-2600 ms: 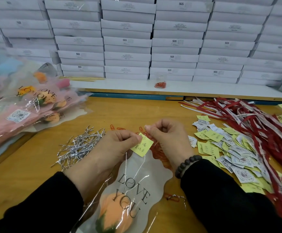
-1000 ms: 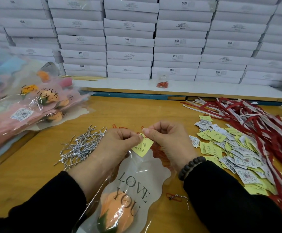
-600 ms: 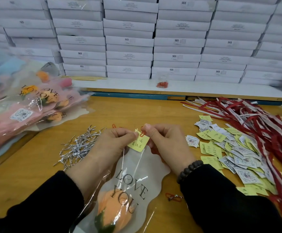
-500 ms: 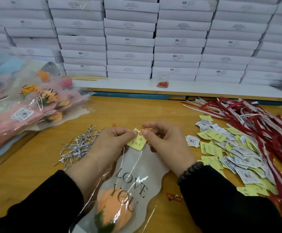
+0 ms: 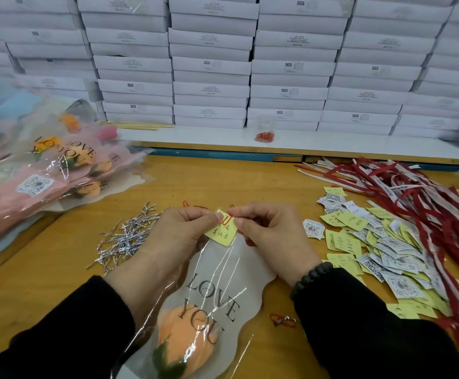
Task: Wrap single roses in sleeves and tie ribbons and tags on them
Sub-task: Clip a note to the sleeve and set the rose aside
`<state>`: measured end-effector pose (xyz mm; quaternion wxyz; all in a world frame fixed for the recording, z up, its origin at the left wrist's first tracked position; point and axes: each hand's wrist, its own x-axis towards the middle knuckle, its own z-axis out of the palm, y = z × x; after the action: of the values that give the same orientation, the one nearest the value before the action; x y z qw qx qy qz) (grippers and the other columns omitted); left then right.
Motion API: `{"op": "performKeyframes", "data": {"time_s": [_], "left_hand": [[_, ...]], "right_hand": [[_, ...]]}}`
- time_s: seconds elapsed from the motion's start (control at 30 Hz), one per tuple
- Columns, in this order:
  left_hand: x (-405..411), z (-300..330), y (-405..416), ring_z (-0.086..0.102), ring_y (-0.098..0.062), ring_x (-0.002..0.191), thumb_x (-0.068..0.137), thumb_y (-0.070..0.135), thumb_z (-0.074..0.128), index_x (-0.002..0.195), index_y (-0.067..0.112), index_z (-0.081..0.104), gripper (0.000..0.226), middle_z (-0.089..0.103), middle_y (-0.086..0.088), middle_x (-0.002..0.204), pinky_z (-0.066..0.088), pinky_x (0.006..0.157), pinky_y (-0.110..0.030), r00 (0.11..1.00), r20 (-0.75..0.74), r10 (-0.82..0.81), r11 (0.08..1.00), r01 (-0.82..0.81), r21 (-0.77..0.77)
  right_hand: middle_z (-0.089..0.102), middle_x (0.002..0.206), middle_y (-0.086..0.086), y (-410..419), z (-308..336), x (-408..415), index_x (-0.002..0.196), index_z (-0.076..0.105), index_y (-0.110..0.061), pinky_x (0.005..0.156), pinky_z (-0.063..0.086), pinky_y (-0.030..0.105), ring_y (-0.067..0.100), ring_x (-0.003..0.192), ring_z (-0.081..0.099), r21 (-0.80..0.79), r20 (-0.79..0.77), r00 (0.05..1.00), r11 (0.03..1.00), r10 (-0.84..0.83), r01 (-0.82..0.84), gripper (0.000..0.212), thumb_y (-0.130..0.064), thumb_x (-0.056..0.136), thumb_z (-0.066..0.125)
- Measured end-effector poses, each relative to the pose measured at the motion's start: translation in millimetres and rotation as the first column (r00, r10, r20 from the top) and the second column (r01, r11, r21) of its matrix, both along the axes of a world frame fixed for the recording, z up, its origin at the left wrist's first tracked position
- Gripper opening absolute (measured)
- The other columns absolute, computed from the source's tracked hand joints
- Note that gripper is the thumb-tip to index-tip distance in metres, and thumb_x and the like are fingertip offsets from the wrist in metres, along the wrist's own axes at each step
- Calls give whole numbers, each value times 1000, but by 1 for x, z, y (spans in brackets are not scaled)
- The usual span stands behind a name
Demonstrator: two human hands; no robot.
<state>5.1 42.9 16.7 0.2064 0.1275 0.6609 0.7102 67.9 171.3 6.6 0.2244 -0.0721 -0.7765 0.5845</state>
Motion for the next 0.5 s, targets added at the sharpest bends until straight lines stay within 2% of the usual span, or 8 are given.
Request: {"op": "performKeyframes", "data": {"time_s": [0.1, 0.17, 0.27, 0.33, 0.37, 0.43, 0.5], "left_hand": [[0, -1, 0, 57, -20, 60, 84, 6, 62, 77, -1, 69, 13, 68, -14, 68, 46, 60, -29, 1000, 0, 3, 1000, -3, -5], [-1, -2, 1, 55, -23, 65, 85, 5, 61, 79, -3, 68, 12, 67, -17, 72, 44, 63, -30, 1000, -2, 1, 1000, -1, -1], [-2, -2, 1, 59, -21, 61, 85, 5, 59, 86, -7, 66, 14, 67, -16, 70, 49, 58, -25, 1000, 22, -16, 1000, 16, 27], [-2, -1, 0, 60, -24, 68, 84, 13, 59, 93, -9, 64, 24, 68, -22, 81, 50, 59, -27, 992, 94, -82, 995, 76, 58], [-3, 1, -2, 55, -26, 75, 82, 21, 61, 95, -9, 64, 33, 64, -27, 90, 46, 62, -28, 985, 123, -122, 992, 117, 49], [-5, 8, -10, 43, -21, 68, 70, 35, 65, 85, -1, 69, 39, 55, -20, 84, 34, 59, -23, 966, 149, -211, 977, 214, -10], [-7, 16, -18, 39, -12, 60, 62, 39, 70, 73, 10, 74, 31, 46, -7, 74, 37, 54, -19, 926, 175, -334, 936, 347, -51]], "right_hand": [[69, 77, -4, 0, 1, 1, 79, 71, -30, 55, 46, 11, -2, 57, 54, 2, -1, 1000, 1000, 17, -17, 27, -5, 85, 63], [68, 72, -4, -1, 2, 1, 75, 70, -33, 54, 46, 11, -1, 56, 53, -4, -5, 1000, 1000, 30, -30, 33, -3, 85, 62], [67, 70, -1, 0, 4, 2, 76, 71, -31, 54, 46, 12, 3, 58, 54, -30, 5, 999, 999, 34, -33, 31, -3, 86, 61], [68, 72, 0, 2, 6, 3, 78, 71, -28, 54, 46, 11, 4, 59, 54, -43, 20, 1000, 999, 17, -16, 27, -5, 87, 60], [68, 72, -4, 3, 8, 3, 78, 71, -28, 54, 46, 10, 2, 59, 55, -48, 25, 1000, 999, -4, 5, 26, -6, 88, 60], [68, 73, -8, 7, 11, 3, 78, 70, -26, 56, 49, 11, 0, 63, 58, -70, 16, 999, 996, -49, 50, 25, -6, 88, 59], [68, 78, -10, 12, 14, 4, 79, 70, -26, 59, 50, 11, -1, 69, 63, -76, 17, 995, 992, -102, 103, 24, -7, 88, 59]]}}
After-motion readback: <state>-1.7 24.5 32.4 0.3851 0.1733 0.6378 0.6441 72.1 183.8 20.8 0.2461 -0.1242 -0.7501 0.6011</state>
